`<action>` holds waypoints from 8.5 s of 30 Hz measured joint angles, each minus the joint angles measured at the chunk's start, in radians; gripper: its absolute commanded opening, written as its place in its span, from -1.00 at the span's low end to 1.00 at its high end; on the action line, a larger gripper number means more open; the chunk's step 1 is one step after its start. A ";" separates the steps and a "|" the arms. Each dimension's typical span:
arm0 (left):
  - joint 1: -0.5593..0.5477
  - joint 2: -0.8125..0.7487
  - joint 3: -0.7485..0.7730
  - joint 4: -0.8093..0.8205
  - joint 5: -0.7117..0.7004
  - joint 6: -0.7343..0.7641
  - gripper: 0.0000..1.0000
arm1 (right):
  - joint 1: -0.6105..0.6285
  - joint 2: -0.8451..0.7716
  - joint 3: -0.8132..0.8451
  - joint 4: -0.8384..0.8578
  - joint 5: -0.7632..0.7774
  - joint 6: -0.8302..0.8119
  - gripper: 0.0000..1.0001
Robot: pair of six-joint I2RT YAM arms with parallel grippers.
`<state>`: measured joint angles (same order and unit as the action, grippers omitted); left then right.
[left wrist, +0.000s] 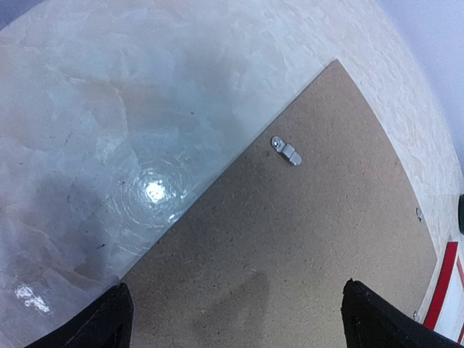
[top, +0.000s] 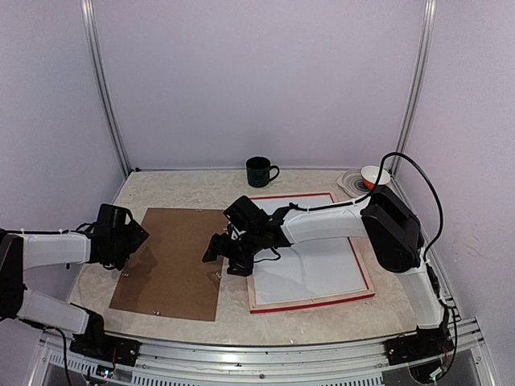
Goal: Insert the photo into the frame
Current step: Move the backboard to the frame body.
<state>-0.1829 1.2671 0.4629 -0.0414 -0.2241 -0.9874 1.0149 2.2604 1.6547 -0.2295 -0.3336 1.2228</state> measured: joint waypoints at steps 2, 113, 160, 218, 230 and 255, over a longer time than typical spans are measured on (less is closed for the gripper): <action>0.000 -0.011 0.016 -0.018 -0.032 -0.003 0.98 | -0.005 0.035 0.082 -0.063 0.031 -0.026 0.70; 0.008 0.369 0.243 0.124 -0.011 0.041 0.98 | -0.179 0.183 0.327 -0.078 0.180 -0.154 0.70; -0.010 0.322 0.170 0.196 0.016 0.026 0.98 | -0.145 0.209 0.394 -0.184 0.225 -0.173 0.76; -0.010 0.309 0.150 0.218 0.033 0.026 0.98 | -0.154 0.220 0.386 -0.104 0.172 -0.130 0.77; -0.010 0.308 0.149 0.218 0.034 0.026 0.98 | -0.163 0.201 0.274 0.100 0.150 -0.143 0.77; -0.016 0.295 0.145 0.201 0.048 0.023 0.98 | -0.174 0.113 0.071 0.334 0.042 -0.129 0.76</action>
<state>-0.1989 1.5620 0.6083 0.1596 -0.1764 -0.9649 0.8413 2.3737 1.7252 0.1043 -0.2920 1.0943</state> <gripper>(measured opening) 0.989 0.879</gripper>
